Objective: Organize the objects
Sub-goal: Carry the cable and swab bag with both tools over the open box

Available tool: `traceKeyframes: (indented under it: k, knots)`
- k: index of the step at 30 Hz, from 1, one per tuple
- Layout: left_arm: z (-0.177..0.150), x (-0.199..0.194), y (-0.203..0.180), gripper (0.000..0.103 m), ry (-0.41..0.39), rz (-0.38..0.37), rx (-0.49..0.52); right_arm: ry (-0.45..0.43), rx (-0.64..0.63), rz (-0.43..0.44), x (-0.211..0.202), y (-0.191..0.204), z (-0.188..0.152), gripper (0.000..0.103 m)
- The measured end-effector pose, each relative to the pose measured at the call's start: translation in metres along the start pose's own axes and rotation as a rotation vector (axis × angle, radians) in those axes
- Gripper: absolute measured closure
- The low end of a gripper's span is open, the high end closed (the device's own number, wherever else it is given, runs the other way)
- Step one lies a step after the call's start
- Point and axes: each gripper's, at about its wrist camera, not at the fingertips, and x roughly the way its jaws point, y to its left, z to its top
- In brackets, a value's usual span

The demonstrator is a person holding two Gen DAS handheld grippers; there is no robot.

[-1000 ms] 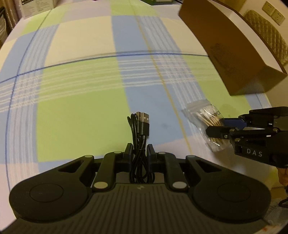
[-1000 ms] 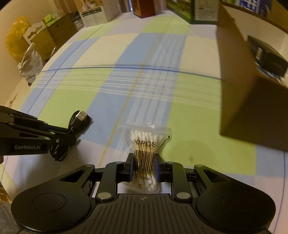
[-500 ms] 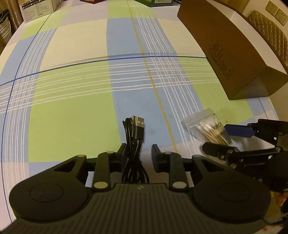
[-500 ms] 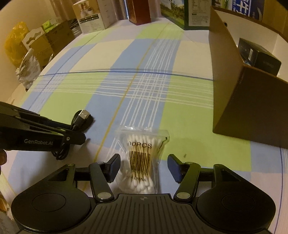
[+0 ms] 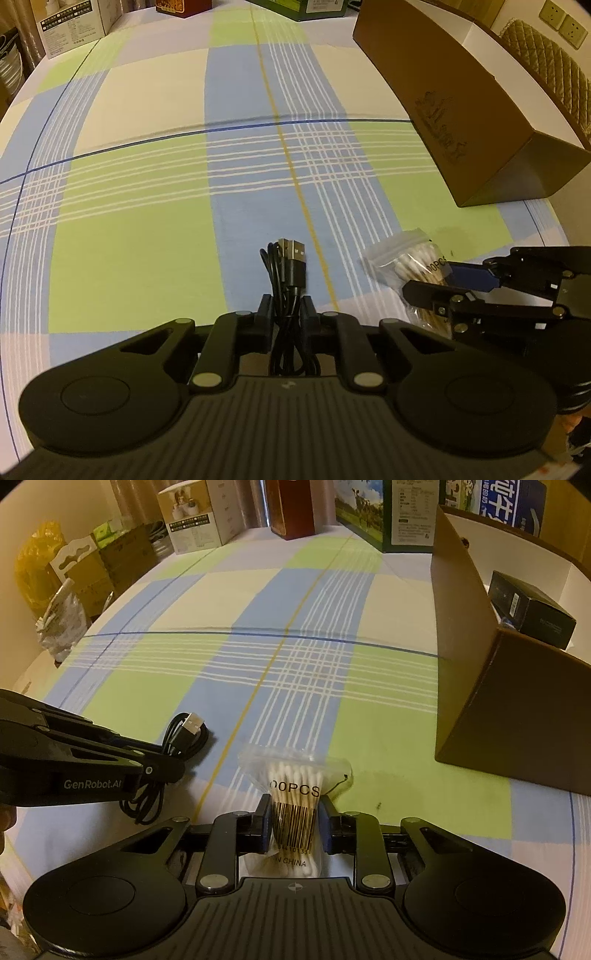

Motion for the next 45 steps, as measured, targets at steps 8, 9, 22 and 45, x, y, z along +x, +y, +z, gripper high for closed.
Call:
traceKeyframes:
  k: [8, 9, 22, 45]
  knots:
    - [-0.003, -0.012, -0.002, 0.092, -0.025, -0.003, -0.007, -0.028, 0.027, 0.017, -0.014, -0.003, 0.000, 0.081]
    - [-0.004, -0.014, -0.002, 0.092, -0.030, -0.003, -0.007, -0.031, 0.030, 0.019, -0.016, -0.003, 0.001, 0.081]
    - [0.000, -0.037, -0.010, 0.092, -0.077, -0.018, -0.001, -0.076, 0.058, 0.039, -0.036, -0.003, 0.003, 0.081]
    - [0.046, -0.090, -0.057, 0.092, -0.238, -0.099, 0.076, -0.268, 0.099, 0.037, -0.107, -0.036, 0.033, 0.081]
